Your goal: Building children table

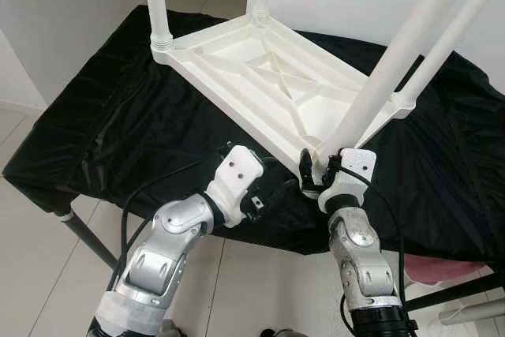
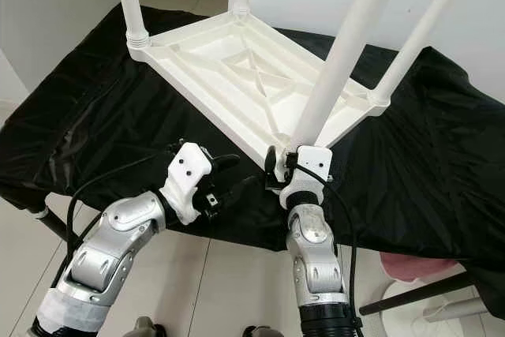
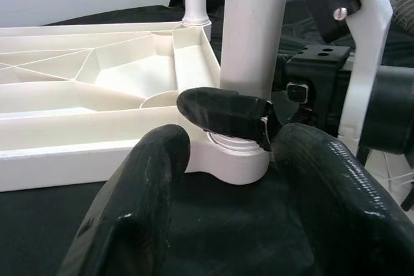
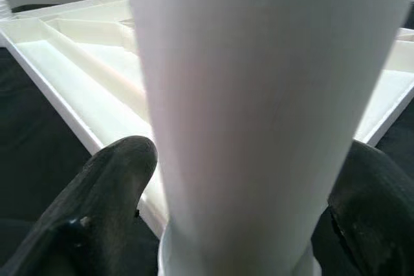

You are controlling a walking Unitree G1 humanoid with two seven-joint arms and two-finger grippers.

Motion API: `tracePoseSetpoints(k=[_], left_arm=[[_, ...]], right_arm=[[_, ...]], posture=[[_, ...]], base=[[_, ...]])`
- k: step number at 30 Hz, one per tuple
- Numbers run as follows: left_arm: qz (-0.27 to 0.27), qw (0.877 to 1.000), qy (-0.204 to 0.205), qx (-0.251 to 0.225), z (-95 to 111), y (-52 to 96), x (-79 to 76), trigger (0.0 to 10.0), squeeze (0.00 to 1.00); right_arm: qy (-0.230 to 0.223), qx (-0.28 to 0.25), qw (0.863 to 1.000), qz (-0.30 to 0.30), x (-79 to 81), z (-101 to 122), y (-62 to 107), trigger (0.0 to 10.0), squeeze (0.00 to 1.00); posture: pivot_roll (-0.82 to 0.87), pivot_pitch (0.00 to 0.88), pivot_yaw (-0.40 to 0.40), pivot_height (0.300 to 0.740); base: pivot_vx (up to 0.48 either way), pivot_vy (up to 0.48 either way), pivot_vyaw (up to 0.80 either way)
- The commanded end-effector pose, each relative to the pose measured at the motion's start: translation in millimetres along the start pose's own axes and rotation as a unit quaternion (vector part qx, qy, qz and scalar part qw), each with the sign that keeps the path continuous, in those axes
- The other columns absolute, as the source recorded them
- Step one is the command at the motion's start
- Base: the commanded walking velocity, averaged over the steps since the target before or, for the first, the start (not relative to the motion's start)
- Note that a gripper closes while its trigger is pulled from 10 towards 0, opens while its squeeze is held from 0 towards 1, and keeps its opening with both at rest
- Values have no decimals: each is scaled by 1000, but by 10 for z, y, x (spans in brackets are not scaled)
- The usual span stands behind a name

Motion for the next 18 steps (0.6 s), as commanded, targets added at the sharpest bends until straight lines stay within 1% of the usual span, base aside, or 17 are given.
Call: tracePoseSetpoints(k=[1, 2, 3, 4, 5, 6, 7, 8, 9, 10, 12, 13, 15, 17, 18], left_arm=[[23, 1000, -2, 0, -13, -17, 5, 10000, 0], [22, 1000, -4, 1, -14, -17, 2, 10000, 0], [22, 1000, -4, 1, -14, -17, 2, 10000, 0], [19, 1000, -5, 2, -16, -11, 3, 10000, 0], [18, 1000, -6, 3, -18, -7, 7, 10000, 0], [18, 1000, -6, 3, -18, -7, 7, 10000, 0], [17, 1000, -6, 4, -17, -7, 14, 10000, 0], [17, 1000, -6, 4, -17, -7, 14, 10000, 0], [17, 1000, -7, 4, -17, -11, 28, 10000, 0], [17, 1000, -7, 4, -17, -11, 28, 10000, 0], [18, 1000, -6, 2, -5, -19, 54, 10000, 0], [18, 1000, -6, 2, -5, -19, 54, 10000, 0], [10, 1000, -11, 4, -10, -21, 60, 10000, 0], [10, 1000, -11, 4, -10, -21, 60, 10000, 0], [8, 1000, -13, 5, -13, -22, 63, 10000, 0]], right_arm=[[-5, -3, 1000, 10, -39, -2, 32, 10000, 1000], [-3, -2, 1000, 23, -56, -5, 38, 10000, 639], [-3, -2, 1000, 23, -56, -5, 38, 10000, 639], [0, -6, 999, 39, -89, 4, 41, 10000, 0], [9, -11, 998, 58, -117, 13, 43, 10000, 0], [9, -11, 998, 58, -117, 13, 43, 10000, 0], [18, -18, 997, 78, -133, 31, 39, 10000, 0], [18, -18, 997, 78, -133, 31, 39, 10000, 0], [27, -24, 994, 103, -139, 41, 33, 10000, 0], [27, -24, 994, 103, -139, 41, 33, 10000, 0], [52, -30, 986, 157, -154, 40, 7, 10000, 0], [52, -30, 986, 157, -154, 40, 7, 10000, 0], [79, -27, 973, 214, -196, 30, -50, 10000, 0], [79, -27, 973, 214, -196, 30, -50, 10000, 0], [82, -25, 969, 233, -217, 25, -78, 10000, 0]], posture=[[23, 90, -93, 740], [22, 90, -92, 740], [22, 90, -92, 740], [19, 90, -90, 740], [12, 88, -87, 740], [12, 88, -87, 740], [12, 88, -87, 740], [12, 88, -87, 740], [5, 89, -82, 740], [5, 89, -82, 740], [-3, 87, -77, 740], [-3, 87, -77, 740], [-12, 77, -72, 740], [-12, 77, -72, 740], [-12, 73, -70, 740]], base=[[0, 0, 0], [0, 0, 0], [0, 0, 0], [0, 0, 0], [0, 0, 0], [0, 0, 0], [0, 0, 0], [0, 0, 0], [0, 0, 0], [0, 0, 0], [0, 0, 0], [0, 0, 0], [0, 0, 0], [0, 0, 0], [0, 0, 0]])
Point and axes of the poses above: a point about 5 cm out from each wrist's last joint towards the gripper, its own y axis pointing back from the gripper into the wrist, its own z axis along the axis of the wrist's last joint, x = y × z, the point moved 1 cm from there along -y, pointing out of the wrist towards the gripper, and after that the axes turned 4 degrees about y, right-handed, at the moved point
